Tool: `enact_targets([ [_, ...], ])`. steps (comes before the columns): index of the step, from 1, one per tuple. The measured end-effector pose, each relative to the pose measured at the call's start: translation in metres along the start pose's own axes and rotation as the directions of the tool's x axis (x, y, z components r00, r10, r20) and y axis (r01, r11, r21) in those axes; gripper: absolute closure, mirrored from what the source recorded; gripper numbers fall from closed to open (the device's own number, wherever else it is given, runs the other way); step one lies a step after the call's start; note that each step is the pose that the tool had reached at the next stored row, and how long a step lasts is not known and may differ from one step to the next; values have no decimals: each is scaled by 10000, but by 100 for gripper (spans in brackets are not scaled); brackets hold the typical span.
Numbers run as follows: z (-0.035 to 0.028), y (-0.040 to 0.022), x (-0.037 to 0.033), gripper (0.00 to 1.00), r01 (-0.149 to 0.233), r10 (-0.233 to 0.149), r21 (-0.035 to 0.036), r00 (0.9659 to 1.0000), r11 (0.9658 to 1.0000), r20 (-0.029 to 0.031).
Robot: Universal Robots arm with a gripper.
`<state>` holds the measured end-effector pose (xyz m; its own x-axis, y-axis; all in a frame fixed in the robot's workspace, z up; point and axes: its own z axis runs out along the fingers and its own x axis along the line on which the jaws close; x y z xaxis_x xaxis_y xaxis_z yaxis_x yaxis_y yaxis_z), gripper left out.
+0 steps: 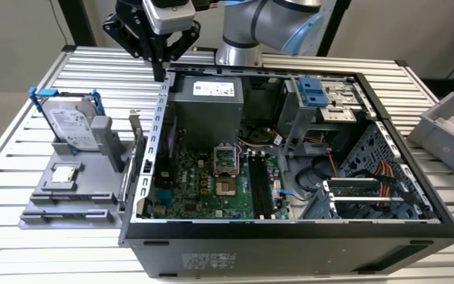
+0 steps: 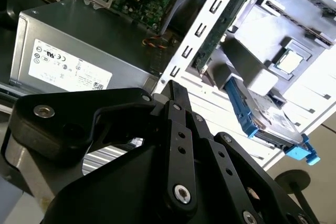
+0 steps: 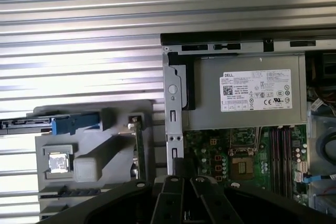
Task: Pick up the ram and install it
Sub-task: 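Reach for the ram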
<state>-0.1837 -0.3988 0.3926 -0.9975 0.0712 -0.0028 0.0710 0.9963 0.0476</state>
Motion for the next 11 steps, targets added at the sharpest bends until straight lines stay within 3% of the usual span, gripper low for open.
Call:
enact_targets([
  [11,0,-8,112,100,0,0,1,10000,10000,-16],
])
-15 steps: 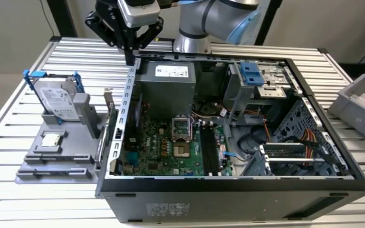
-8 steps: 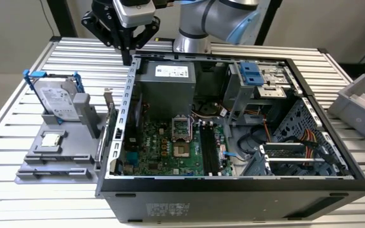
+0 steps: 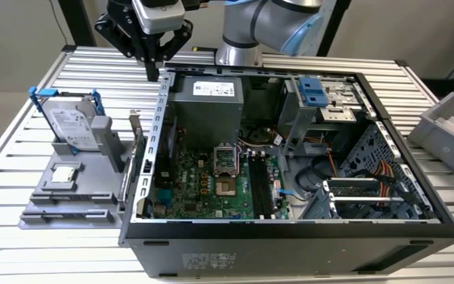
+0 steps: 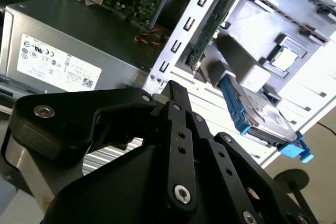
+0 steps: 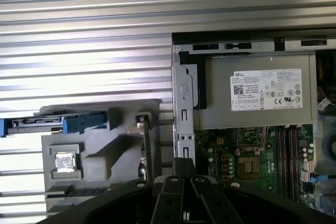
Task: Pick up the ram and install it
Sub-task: 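Reach for the ram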
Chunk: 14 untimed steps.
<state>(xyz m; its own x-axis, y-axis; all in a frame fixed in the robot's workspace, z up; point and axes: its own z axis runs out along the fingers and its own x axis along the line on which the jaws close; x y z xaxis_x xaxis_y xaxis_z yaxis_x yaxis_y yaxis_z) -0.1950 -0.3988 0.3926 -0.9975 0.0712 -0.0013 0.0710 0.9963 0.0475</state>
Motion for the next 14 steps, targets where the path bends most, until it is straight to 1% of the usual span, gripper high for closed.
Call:
enact_targets([
  [14,-1,-11,154,100,-1,1,1,10000,10000,-10],
])
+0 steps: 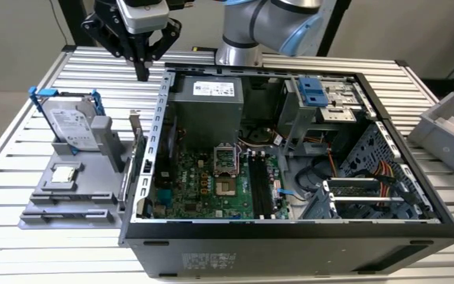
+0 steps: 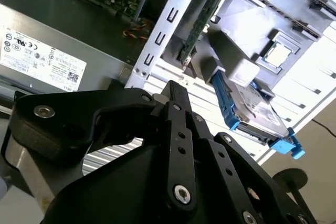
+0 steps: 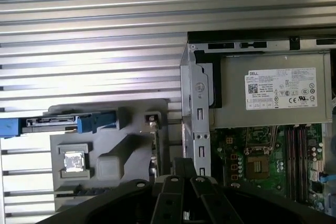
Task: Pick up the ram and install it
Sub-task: 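Reach for the ram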
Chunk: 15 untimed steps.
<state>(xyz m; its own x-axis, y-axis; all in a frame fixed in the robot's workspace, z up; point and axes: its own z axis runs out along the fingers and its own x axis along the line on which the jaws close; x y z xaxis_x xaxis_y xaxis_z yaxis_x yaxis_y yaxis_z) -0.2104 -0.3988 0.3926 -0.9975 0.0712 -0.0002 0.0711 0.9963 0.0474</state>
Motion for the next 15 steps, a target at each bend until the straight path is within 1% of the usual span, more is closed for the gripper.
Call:
enact_targets([
  [15,0,-11,154,100,-1,1,0,10000,10000,-8],
])
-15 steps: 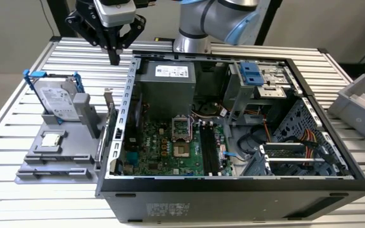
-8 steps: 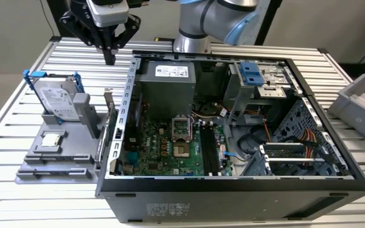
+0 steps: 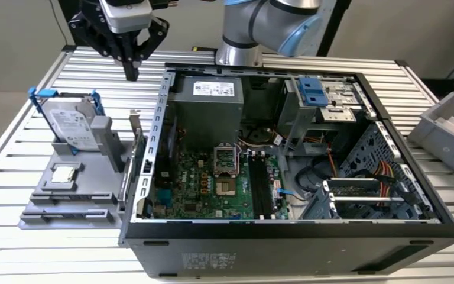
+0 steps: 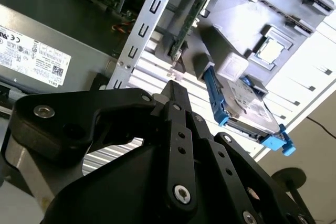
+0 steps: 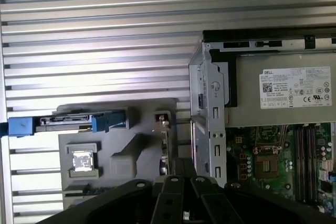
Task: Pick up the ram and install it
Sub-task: 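Reach for the ram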
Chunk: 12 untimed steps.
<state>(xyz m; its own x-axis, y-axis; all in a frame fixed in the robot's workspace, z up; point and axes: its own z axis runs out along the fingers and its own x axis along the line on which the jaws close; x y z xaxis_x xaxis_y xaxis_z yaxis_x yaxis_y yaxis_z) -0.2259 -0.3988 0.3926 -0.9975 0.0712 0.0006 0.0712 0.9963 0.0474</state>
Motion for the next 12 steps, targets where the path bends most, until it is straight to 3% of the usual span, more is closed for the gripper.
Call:
enact_targets([
  [12,-1,-8,116,100,0,0,1,10000,10000,-5],
])
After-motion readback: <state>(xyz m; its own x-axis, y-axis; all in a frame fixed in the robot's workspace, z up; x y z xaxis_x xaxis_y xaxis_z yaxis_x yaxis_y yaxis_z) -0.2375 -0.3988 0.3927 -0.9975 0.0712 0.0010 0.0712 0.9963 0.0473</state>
